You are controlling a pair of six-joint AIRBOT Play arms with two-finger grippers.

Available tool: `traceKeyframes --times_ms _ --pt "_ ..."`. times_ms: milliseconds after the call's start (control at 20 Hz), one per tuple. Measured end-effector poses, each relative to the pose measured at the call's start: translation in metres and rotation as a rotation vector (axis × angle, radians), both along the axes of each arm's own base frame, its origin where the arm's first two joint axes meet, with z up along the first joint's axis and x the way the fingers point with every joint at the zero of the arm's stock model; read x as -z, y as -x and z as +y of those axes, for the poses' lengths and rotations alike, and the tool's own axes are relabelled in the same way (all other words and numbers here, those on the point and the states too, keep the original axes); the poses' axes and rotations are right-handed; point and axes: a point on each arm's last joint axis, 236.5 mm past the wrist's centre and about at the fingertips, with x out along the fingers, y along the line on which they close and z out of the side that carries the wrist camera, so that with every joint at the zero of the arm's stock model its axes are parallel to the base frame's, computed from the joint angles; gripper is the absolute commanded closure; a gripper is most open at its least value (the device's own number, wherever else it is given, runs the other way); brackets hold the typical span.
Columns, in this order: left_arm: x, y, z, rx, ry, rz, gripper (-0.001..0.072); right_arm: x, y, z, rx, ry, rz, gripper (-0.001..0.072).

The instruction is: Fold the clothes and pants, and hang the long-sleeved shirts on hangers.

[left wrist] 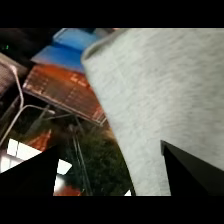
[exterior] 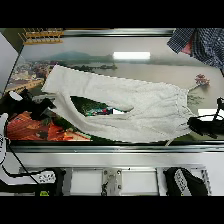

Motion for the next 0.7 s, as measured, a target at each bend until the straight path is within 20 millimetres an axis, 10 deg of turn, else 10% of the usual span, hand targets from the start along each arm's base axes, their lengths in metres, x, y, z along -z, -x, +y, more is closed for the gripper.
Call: traceKeyframes --times_ms 250,350,600,700 --pt "0.016 -0.008 -0.022 0.006 0.037 -0.006 0.0033 0.0 0.0 0.0 0.0 0.0 0.0 0.0667" --pt "0.018 -0.013 -0.027 0.016 0.039 -0.013 0.037 0.0 0.0 0.0 0.0 0.0 -0.001 0.0667" --pt "0.02 -0.017 -0.031 0.034 0.033 -0.015 0.0398 0.0 -0.001 0.0 0.001 0.0 -0.004 0.0667" --pt "0.02 -0.018 -0.031 0.035 0.032 -0.017 0.0699 -0.001 -0.001 0.0 0.001 0.002 -0.006 0.0667"
